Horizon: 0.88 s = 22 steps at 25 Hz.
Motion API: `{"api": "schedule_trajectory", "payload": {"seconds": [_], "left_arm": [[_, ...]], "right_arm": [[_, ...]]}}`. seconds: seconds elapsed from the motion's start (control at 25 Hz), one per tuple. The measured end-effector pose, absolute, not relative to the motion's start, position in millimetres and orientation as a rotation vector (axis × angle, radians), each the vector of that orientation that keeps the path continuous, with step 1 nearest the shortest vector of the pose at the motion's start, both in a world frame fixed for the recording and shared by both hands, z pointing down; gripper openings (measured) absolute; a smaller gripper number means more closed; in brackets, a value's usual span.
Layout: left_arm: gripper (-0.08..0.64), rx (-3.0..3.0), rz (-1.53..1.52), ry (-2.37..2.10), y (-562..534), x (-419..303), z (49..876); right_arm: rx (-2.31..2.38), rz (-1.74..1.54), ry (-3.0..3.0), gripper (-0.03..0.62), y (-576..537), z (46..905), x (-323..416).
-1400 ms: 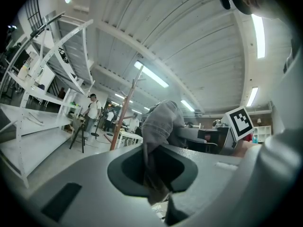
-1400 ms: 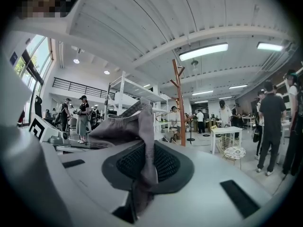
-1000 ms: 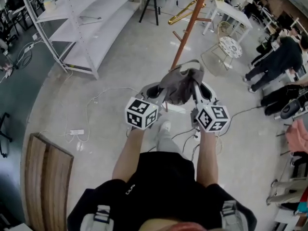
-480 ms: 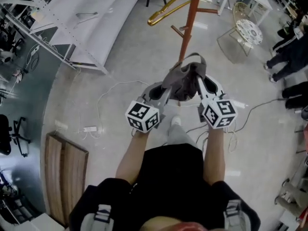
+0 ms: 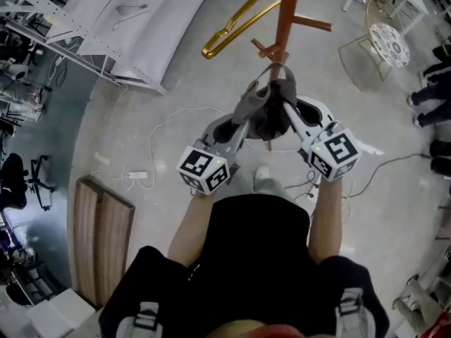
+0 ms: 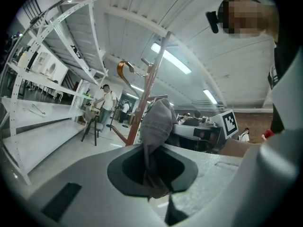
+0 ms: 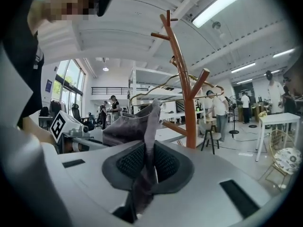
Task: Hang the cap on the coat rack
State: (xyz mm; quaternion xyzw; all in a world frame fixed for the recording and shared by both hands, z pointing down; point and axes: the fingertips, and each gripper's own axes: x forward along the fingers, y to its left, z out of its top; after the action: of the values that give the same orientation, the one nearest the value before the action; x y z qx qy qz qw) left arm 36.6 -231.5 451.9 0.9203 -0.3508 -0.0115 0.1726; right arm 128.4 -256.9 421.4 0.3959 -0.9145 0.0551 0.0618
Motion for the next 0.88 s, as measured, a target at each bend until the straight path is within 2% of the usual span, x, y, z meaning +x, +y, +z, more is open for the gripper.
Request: {"api": "schedule_trajectory", "payload": {"seconds": [0.36,0.88], "left_arm": [[0.018,2.524,-0.008,-1.021,-262,34,474],[0.019,2.515,0.142,-1.017,-320,48,510]], "right_arm": [[0.994,0.157,-2.753,0.026,-293,435,118],[1.164,0.236,-2.572,0.026,-339,463,129]]}}
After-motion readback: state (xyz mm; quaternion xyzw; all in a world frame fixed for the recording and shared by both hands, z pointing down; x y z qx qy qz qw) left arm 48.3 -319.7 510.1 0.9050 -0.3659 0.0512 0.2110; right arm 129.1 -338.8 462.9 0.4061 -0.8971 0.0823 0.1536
